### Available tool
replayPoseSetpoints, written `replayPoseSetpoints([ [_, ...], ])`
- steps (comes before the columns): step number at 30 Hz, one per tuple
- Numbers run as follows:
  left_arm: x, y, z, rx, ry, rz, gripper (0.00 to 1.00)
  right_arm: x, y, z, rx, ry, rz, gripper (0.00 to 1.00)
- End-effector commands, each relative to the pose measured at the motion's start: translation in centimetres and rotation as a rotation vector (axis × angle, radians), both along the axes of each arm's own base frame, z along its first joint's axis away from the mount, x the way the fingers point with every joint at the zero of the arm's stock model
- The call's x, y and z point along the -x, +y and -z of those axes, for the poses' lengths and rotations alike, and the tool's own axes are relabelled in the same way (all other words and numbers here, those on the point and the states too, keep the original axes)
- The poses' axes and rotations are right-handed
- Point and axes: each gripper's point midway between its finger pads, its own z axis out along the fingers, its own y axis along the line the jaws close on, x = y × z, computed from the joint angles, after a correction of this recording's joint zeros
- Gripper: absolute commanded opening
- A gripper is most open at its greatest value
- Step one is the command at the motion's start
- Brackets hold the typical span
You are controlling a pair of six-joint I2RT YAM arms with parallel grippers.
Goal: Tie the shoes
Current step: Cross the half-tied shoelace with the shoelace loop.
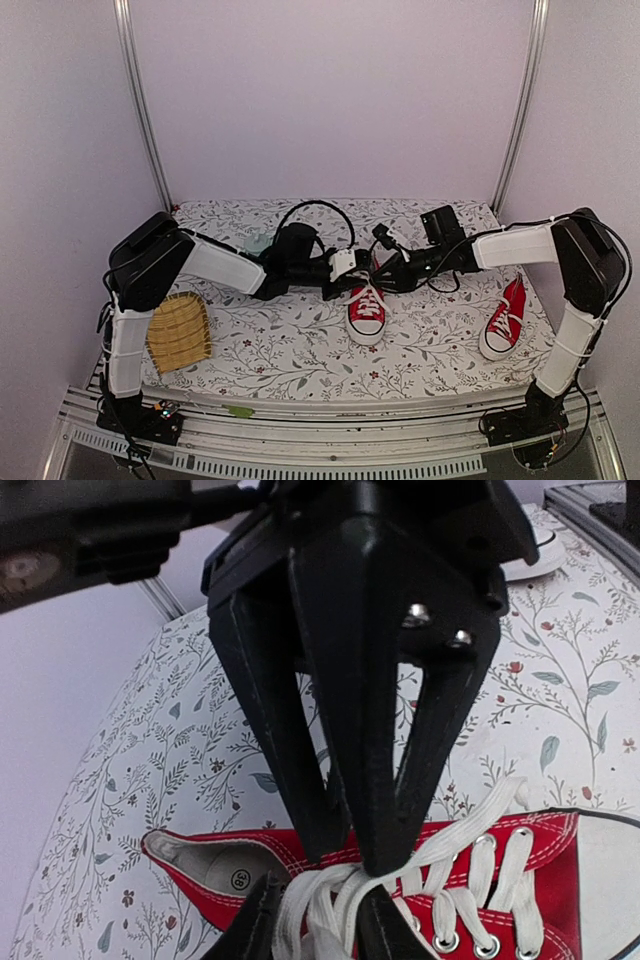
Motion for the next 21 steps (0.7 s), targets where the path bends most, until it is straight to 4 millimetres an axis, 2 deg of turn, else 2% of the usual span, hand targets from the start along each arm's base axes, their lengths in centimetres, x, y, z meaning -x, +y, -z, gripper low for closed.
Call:
replayPoseSetpoints([
  [1, -0.6, 0.3, 0.5, -0.018, -0.009, -0.015, 0.26, -0.5, 0.9, -0.5, -0.051, 0.015, -0.023, 0.25],
  [7, -0.6, 0.4, 0.7, -0.025, -0.008, -0.019, 0.26, -1.1, 1.3, -0.6, -0.076, 0.017, -0.017, 0.22],
  [12, -0.8, 0.6, 0.6, -0.026, -0.012, -0.024, 0.25, -1.3, 1.3, -0.4, -0.067, 0.020, -0.006, 0.07],
  [15, -0.9, 0.7, 0.7, -0.031, -0.011, -0.029, 0.25, -1.3, 1.0, -0.3, -0.048, 0.014, -0.003, 0.03],
  [21, -1.1, 0.9, 0.8, -0.033, -0.012, -0.034, 0.25, -1.3, 0.3, -0.6, -0.009, -0.016, 0.011, 0.01],
])
